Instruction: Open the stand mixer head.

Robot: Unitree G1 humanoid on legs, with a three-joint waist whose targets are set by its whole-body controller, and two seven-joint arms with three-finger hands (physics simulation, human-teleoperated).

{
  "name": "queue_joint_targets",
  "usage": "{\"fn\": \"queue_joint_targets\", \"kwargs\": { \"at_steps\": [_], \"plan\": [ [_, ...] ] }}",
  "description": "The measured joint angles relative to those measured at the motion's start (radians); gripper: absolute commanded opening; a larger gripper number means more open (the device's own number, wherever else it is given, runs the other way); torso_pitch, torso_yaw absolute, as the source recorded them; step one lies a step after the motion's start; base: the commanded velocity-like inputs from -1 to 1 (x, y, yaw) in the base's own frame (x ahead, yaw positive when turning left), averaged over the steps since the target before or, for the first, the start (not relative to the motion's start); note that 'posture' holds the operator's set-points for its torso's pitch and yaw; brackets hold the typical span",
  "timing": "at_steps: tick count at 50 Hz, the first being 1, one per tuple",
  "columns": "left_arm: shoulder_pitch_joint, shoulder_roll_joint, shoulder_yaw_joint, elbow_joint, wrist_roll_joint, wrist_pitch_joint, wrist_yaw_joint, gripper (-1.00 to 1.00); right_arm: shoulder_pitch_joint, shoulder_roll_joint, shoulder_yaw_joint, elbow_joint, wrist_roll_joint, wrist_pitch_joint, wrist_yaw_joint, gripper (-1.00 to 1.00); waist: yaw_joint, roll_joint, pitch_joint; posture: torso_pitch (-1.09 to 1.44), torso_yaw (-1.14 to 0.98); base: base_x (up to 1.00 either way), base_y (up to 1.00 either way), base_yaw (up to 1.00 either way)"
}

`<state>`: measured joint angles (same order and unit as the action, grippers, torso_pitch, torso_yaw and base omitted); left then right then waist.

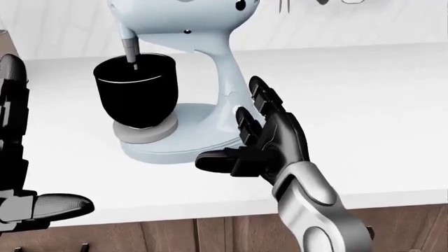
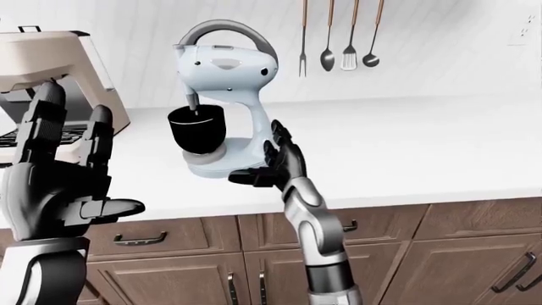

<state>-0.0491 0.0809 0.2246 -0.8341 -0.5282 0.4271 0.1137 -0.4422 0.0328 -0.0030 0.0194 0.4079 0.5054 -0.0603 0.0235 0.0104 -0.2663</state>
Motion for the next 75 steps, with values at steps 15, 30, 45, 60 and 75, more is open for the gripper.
{"fn": "queue_joint_targets", "kwargs": {
  "at_steps": [15, 30, 45, 60, 75],
  "plan": [
    [-0.006, 0.003, 0.007, 0.001, -0.008, 0.004, 0.005, 1.0, -0.042, -0.003, -0.006, 0.102, -0.023, -0.036, 0.02, 1.0, 0.0, 0.002, 0.001, -0.33, 0.0, 0.0, 0.0, 0.0],
    [-0.009, 0.006, 0.009, 0.003, -0.012, 0.004, 0.008, 1.0, -0.08, 0.001, -0.004, 0.158, -0.038, -0.062, 0.033, 1.0, 0.0, 0.003, 0.002, -0.33, 0.0, 0.0, 0.0, 0.0],
    [-0.01, 0.008, 0.011, -0.001, -0.017, 0.006, 0.011, 1.0, -0.129, -0.001, -0.01, 0.245, -0.053, -0.097, 0.043, 1.0, -0.001, 0.004, 0.002, -0.33, 0.0, 0.0, 0.0, 0.0],
    [-0.01, 0.009, 0.01, -0.001, -0.016, 0.006, 0.012, 1.0, -0.143, -0.004, -0.015, 0.296, -0.055, -0.136, 0.055, 1.0, 0.0, 0.005, 0.002, -0.33, 0.0, 0.0, 0.0, 0.0],
    [0.0, -0.001, -0.004, 0.011, 0.006, -0.004, -0.003, 1.0, 0.019, -0.012, -0.004, -0.257, 0.043, 0.127, -0.023, 1.0, 0.005, -0.004, 0.002, -0.33, 0.0, 0.0, 0.0, 0.0]
  ]
}}
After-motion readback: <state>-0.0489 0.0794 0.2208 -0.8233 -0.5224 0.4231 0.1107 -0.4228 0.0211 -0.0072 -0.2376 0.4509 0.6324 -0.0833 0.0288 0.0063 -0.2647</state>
